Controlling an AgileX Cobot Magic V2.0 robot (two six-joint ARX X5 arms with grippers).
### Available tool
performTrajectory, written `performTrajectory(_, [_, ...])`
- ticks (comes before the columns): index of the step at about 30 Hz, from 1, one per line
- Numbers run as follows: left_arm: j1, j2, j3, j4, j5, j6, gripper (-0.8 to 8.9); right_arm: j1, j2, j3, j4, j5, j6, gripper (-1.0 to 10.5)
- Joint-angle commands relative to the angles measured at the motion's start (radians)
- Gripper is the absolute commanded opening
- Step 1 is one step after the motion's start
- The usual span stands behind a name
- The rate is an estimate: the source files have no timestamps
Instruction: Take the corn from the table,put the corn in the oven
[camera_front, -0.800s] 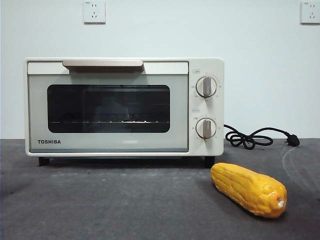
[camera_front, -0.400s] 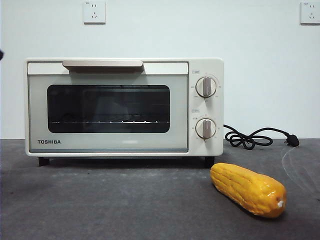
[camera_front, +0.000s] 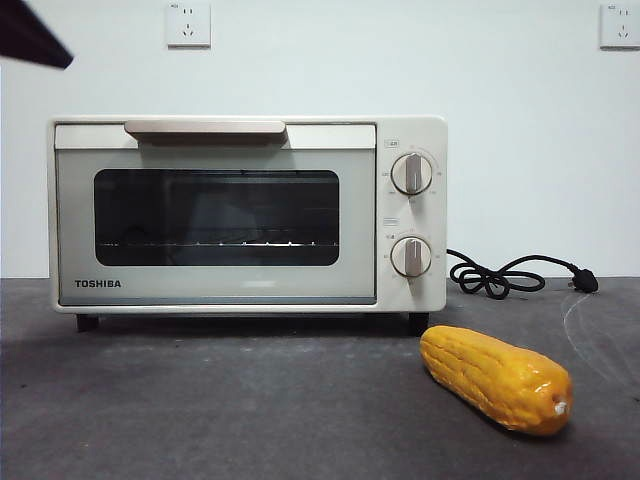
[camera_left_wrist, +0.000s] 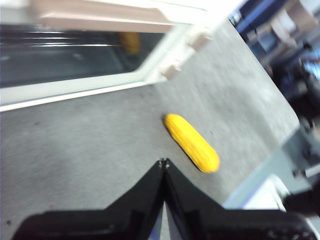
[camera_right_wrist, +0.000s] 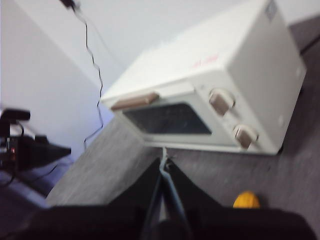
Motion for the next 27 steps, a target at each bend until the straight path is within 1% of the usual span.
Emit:
performTrajectory(1, [-0.035,0.028,0.047,-0.038,-0.02,0.051,-0.05,0.026,0.054,0.039,-0.067,-0.009,-0.063,0.1])
performTrajectory(2, [-0.048,0.037,0.063,-0.05,-0.033,0.058,-0.05,0.041,0.076,0.051,-0.091,-0.008,-0.078,0.2])
performTrajectory(4, [-0.07,0.047,0.084,-0.066,-0.063,0.058,-0.05,0.07,0.112,0.066,-0.122,-0.005,-0.098,1.0])
performTrajectory(5, [-0.084,0.052,0.093,-0.068,-0.08,0.058,-0.05,0.093,0.135,0.074,-0.138,0.005,-0.099,1.5])
performTrajectory(7, [-0.103,0.054,0.1,-0.067,-0.101,0.057,-0.05,0.135,0.175,0.085,-0.161,0.032,-0.108,2.0])
performTrajectory(10, [-0.123,0.055,0.101,-0.068,-0.127,0.057,-0.05,0.212,0.237,0.095,-0.176,0.111,-0.112,3.0])
performTrajectory(13, [-0.134,0.055,0.101,-0.068,-0.127,0.057,-0.05,0.3,0.288,0.097,-0.175,0.22,-0.112,3.8])
performTrajectory(16, [-0.139,0.055,0.101,-0.068,-0.127,0.057,-0.05,0.391,0.344,0.097,-0.172,0.336,-0.111,4.1])
performTrajectory(20, [-0.139,0.055,0.101,-0.068,-0.127,0.057,-0.05,0.502,0.43,0.097,-0.17,0.489,-0.111,4.1])
performTrajectory(24, [-0.139,0.055,0.101,-0.068,-0.127,0.057,-0.05,0.624,0.573,0.098,-0.149,0.635,-0.111,4.1])
performTrajectory(27, [-0.139,0.055,0.101,-0.068,-0.127,0.057,-0.05,0.673,0.679,0.099,-0.104,0.702,-0.111,4.1])
